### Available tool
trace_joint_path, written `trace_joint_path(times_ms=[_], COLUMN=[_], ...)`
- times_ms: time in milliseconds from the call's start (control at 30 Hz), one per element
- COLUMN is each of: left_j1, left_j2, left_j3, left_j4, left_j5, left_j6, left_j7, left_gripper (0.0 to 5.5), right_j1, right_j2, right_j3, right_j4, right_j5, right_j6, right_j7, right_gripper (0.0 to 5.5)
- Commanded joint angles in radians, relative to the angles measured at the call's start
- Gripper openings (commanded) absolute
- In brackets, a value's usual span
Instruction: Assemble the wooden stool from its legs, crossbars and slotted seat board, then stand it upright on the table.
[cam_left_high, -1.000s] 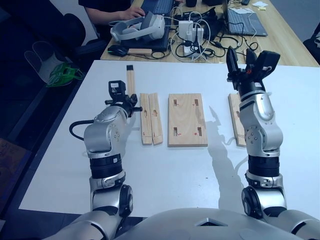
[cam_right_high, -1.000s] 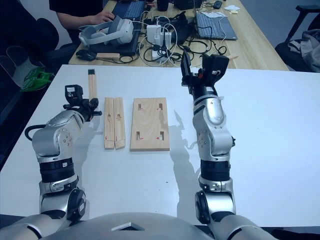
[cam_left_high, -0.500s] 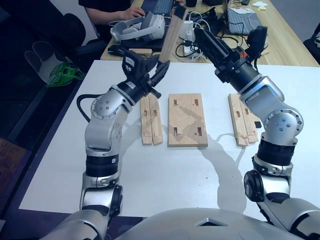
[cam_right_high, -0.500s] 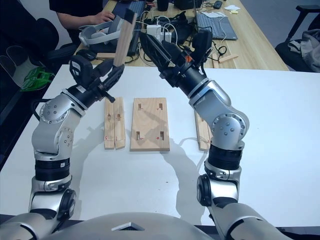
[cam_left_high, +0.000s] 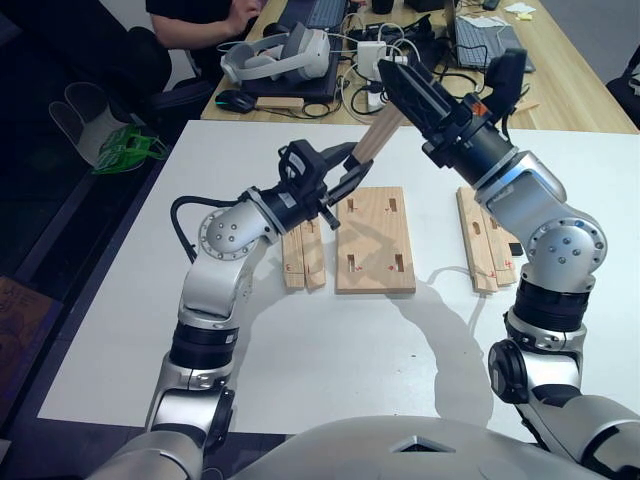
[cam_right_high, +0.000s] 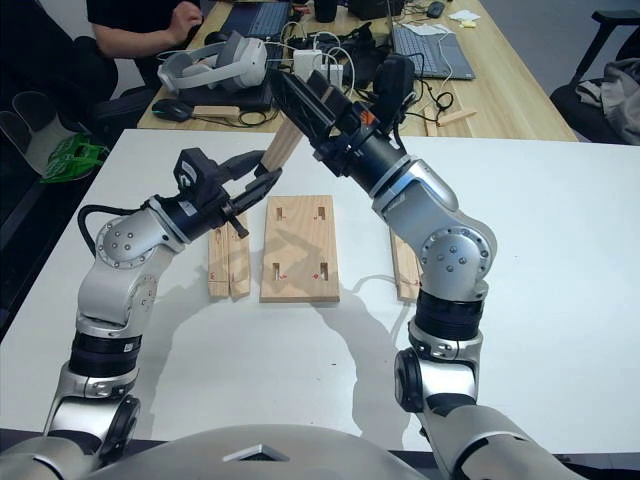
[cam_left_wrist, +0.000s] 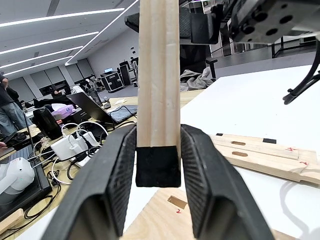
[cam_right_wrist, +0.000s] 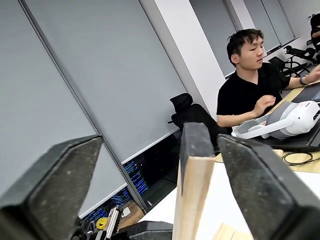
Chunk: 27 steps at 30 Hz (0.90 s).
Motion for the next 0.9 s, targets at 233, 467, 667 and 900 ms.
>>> trace_joint_path(times_ms=[233,467,667,900], left_j1=[0.016,0.016,0.026,0.012], left_j2=[0.003,0.000,0.001,-0.015], left_j3=[-0.028,-0.026,-0.033,-0.030], left_j4=[-0.018,-0.018,-0.027,-0.021], left_j5=[0.023,0.020,0.020,0.038], left_j6=[-0.034,-0.044,-0.048,-0.066], left_j7=[0.011,0.021,0.022,0.059], left_gripper=[1.29,1.29,1.29,1.82], right_j1=[0.006,0.017,0.023,0.032], right_j2=[0.000,-0.001,0.000,0.014], right_j3=[-0.014,-0.023,-0.026,-0.023], right_j4=[0.000,0.006,0.008,0.008], right_j5=[0.035,0.058,0.069,0.045], right_j6=[0.015,0.024,0.021,-0.008], right_j7=[-0.030,-0.043,-0.054,-0.068], right_gripper=[2.55,1.42,0.43,0.40])
